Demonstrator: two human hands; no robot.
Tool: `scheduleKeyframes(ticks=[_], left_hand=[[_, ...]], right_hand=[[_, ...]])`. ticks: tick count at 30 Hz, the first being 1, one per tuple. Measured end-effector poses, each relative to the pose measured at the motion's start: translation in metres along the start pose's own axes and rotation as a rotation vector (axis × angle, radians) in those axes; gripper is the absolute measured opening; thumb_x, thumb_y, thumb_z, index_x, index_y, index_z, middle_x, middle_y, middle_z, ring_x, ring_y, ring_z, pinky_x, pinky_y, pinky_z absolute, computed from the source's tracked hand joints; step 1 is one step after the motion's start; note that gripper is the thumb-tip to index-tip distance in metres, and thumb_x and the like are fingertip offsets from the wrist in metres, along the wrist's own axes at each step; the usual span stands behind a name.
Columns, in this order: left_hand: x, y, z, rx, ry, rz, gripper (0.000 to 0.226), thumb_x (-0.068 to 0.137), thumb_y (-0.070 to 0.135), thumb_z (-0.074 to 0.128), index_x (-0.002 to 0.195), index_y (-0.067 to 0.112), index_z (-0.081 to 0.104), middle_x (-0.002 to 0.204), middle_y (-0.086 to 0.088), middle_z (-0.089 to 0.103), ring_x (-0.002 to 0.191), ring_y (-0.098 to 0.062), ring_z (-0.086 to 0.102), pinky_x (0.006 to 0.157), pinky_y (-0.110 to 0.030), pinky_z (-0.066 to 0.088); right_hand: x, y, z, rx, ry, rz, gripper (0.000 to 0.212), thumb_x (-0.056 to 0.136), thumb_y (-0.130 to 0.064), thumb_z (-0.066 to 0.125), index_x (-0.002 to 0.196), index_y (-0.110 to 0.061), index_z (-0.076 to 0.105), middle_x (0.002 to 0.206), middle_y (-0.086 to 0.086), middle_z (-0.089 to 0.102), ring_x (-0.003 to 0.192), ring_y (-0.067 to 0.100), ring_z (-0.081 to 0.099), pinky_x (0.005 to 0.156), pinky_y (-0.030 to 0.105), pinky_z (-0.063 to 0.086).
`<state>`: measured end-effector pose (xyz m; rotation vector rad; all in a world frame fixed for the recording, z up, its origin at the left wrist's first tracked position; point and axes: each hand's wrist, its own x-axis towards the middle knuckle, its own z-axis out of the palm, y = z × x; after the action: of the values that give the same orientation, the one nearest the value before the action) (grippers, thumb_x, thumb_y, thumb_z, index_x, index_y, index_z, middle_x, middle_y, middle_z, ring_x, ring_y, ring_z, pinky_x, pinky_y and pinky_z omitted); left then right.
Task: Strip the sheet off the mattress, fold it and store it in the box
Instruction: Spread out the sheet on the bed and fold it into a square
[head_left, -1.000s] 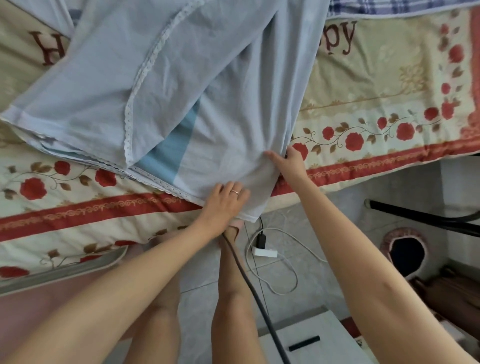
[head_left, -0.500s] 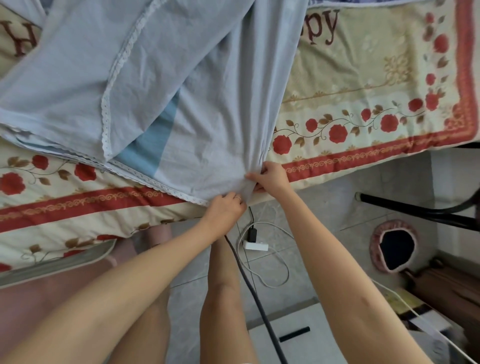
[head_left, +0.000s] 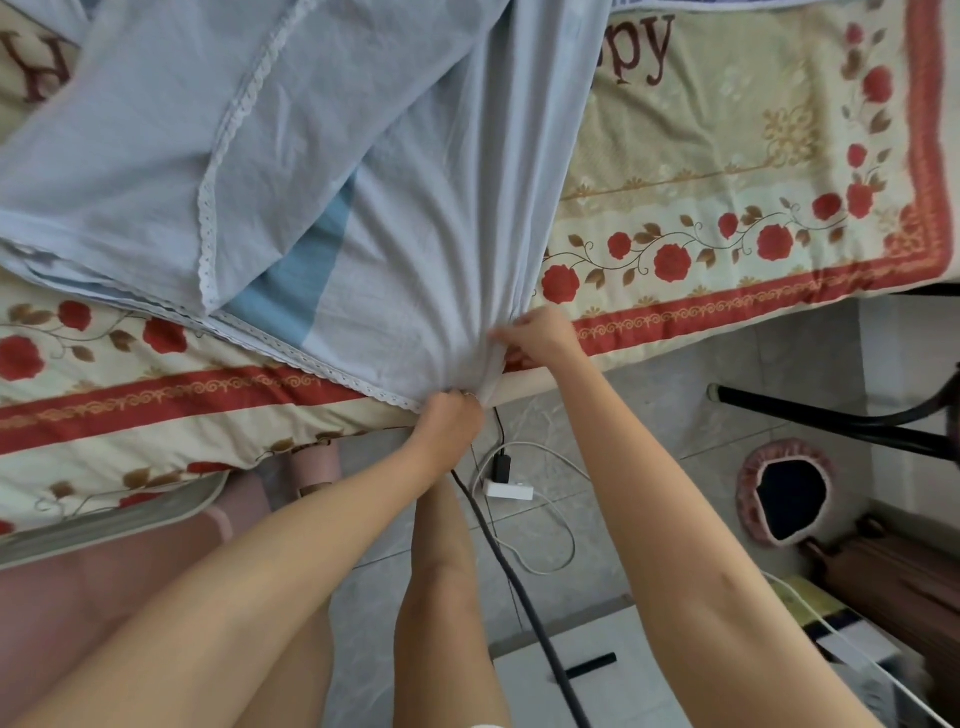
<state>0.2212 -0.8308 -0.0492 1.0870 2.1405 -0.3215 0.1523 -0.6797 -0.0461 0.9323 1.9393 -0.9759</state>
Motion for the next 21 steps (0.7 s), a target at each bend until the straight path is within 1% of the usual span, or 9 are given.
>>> scheduleKeyframes(ticks=[2, 3, 7, 11, 13, 16, 18, 19, 21], left_hand=[[0.001, -0.006, -0.004, -0.043, 0.066, -0.029, 0.032, 0.037, 0.015, 0.085, 0.056, 0.022, 0.061, 0.049, 0.008, 0.054, 0.040, -0.007, 0.053, 0.041, -0.014, 0.021], [0.003, -0.008, 0.000, -0.090, 0.118, -0.022, 0.038, 0.028, 0.011, 0.086, 0.052, 0.021, 0.058, 0.043, 0.006, 0.050, 0.033, -0.008, 0.049, 0.039, -0.012, 0.020], [0.010, -0.007, 0.007, -0.200, 0.247, 0.002, 0.044, 0.019, 0.007, 0.088, 0.045, 0.018, 0.055, 0.038, 0.004, 0.046, 0.027, -0.010, 0.045, 0.033, -0.012, 0.026], [0.014, -0.006, 0.011, -0.254, 0.242, 0.029, 0.047, 0.011, 0.007, 0.088, 0.038, 0.019, 0.051, 0.034, 0.007, 0.041, 0.025, -0.007, 0.040, 0.033, -0.010, 0.022], [0.019, -0.007, 0.019, -0.261, 0.245, 0.061, 0.048, 0.010, 0.008, 0.089, 0.034, 0.021, 0.050, 0.032, 0.008, 0.039, 0.024, -0.006, 0.038, 0.032, -0.009, 0.020], [0.014, -0.010, 0.001, -0.196, 0.225, 0.041, 0.040, 0.023, 0.007, 0.089, 0.039, 0.018, 0.055, 0.037, 0.008, 0.045, 0.029, -0.006, 0.044, 0.033, -0.012, 0.020], [0.015, -0.009, 0.000, -0.209, 0.115, 0.073, 0.019, 0.056, 0.003, 0.079, 0.062, 0.013, 0.064, 0.058, 0.002, 0.061, 0.049, -0.010, 0.058, 0.041, -0.019, 0.031], [0.013, -0.009, 0.000, -0.229, 0.131, 0.065, 0.016, 0.063, 0.000, 0.074, 0.069, 0.012, 0.065, 0.065, 0.001, 0.064, 0.055, -0.011, 0.061, 0.044, -0.020, 0.034], [0.011, -0.012, 0.003, -0.214, 0.162, 0.049, 0.020, 0.071, -0.003, 0.067, 0.084, 0.012, 0.064, 0.077, 0.001, 0.065, 0.066, -0.014, 0.064, 0.050, -0.023, 0.040]], right_hand=[[0.008, -0.018, -0.011, 0.140, 0.176, -0.074, 0.032, 0.086, -0.038, 0.065, 0.070, -0.010, 0.060, 0.063, 0.002, 0.062, 0.061, 0.020, 0.063, 0.070, 0.036, 0.055], [0.014, -0.029, -0.016, 0.203, 0.229, -0.109, 0.031, 0.089, -0.037, 0.060, 0.072, -0.011, 0.059, 0.062, 0.000, 0.058, 0.059, 0.019, 0.058, 0.069, 0.037, 0.053], [0.036, -0.058, -0.032, 0.309, 0.269, -0.156, 0.033, 0.091, -0.027, 0.057, 0.063, -0.015, 0.045, 0.059, 0.001, 0.044, 0.062, 0.021, 0.046, 0.061, 0.036, 0.040], [0.042, -0.056, -0.043, 0.237, 0.331, -0.126, 0.019, 0.089, -0.024, 0.059, 0.077, -0.014, 0.048, 0.070, 0.003, 0.055, 0.058, 0.021, 0.053, 0.053, 0.035, 0.047], [0.043, -0.050, -0.046, 0.299, 0.361, -0.105, 0.023, 0.090, -0.022, 0.059, 0.074, -0.015, 0.044, 0.068, 0.004, 0.054, 0.050, 0.022, 0.052, 0.046, 0.034, 0.049], [0.043, -0.045, -0.048, 0.350, 0.381, -0.085, 0.029, 0.091, -0.021, 0.059, 0.071, -0.018, 0.038, 0.069, 0.005, 0.053, 0.054, 0.024, 0.054, 0.047, 0.036, 0.053], [0.042, -0.049, -0.041, 0.303, 0.418, -0.082, 0.016, 0.091, -0.016, 0.056, 0.080, -0.017, 0.045, 0.081, 0.005, 0.056, 0.071, 0.026, 0.058, 0.062, 0.040, 0.056], [0.040, -0.053, -0.035, 0.206, 0.463, -0.084, 0.006, 0.091, -0.009, 0.054, 0.093, -0.013, 0.050, 0.094, 0.006, 0.057, 0.083, 0.025, 0.058, 0.072, 0.040, 0.055], [0.033, -0.059, -0.020, -0.196, 0.672, -0.224, 0.039, 0.085, 0.007, 0.047, 0.121, -0.007, 0.047, 0.120, 0.012, 0.049, 0.102, 0.026, 0.052, 0.082, 0.037, 0.050]])
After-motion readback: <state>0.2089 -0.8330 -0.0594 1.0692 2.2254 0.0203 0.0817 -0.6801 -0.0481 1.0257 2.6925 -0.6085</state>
